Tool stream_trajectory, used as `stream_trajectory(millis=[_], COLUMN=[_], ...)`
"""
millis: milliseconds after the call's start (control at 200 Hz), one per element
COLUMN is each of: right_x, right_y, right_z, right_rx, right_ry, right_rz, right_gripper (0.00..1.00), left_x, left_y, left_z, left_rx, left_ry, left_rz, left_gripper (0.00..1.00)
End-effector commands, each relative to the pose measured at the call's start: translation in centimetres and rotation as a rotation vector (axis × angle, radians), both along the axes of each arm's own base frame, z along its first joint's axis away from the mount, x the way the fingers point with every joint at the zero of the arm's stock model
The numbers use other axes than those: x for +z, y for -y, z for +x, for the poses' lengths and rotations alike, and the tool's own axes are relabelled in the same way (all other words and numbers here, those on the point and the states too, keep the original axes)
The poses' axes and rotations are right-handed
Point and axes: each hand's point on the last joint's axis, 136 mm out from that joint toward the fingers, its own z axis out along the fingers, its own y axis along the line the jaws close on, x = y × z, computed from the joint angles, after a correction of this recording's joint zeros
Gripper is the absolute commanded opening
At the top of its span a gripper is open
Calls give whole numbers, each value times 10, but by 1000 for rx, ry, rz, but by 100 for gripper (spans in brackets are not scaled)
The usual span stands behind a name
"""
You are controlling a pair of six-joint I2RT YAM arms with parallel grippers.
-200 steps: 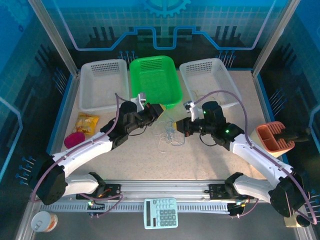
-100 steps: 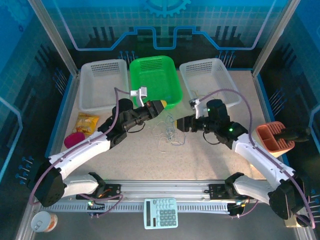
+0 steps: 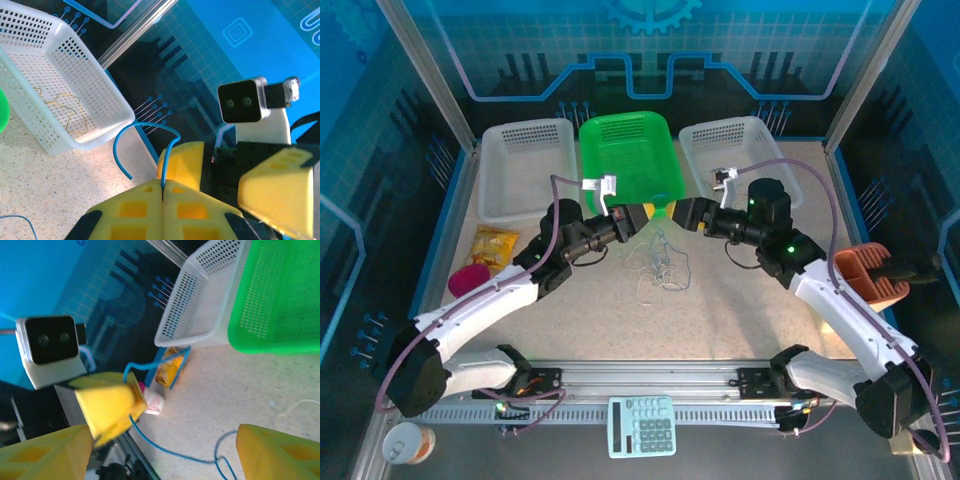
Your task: Untangle the cables
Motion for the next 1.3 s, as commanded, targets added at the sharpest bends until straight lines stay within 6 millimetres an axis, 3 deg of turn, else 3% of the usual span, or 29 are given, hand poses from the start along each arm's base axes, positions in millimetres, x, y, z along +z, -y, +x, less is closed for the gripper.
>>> stream_trajectory(millis=[0,415,515,575,795,1050,1185,1296], right_x=[27,30,29,31,41,71,86,99], right_y=[-9,-27,-32,-34,-33,-24,-24,-25], right_z=[7,33,38,39,43,40,32,23], right_rx=[16,25,37,45,51,52,84,125], right_ry=[-9,-46,-58,-54,-29,76,132,198], right_rz=[146,265,293,301,296,260,213,194], right_gripper=[77,72,65,54,0,0,0,0], left_x=[8,2,0,-2,-10,-20,-23,-22], left_y=[0,6,6,7,7,7,7,4], left_z=[-6,-8,-8,-8,-8,-11,-16,-19], left_rx=[-31,-64,-69,-72,-76,-84,-102,-102], left_ry=[72,62,61,58,42,18,18,31], left_rz=[9,23,28,34,50,70,93,116], left_gripper=[0,0,0,0,0,0,41,61])
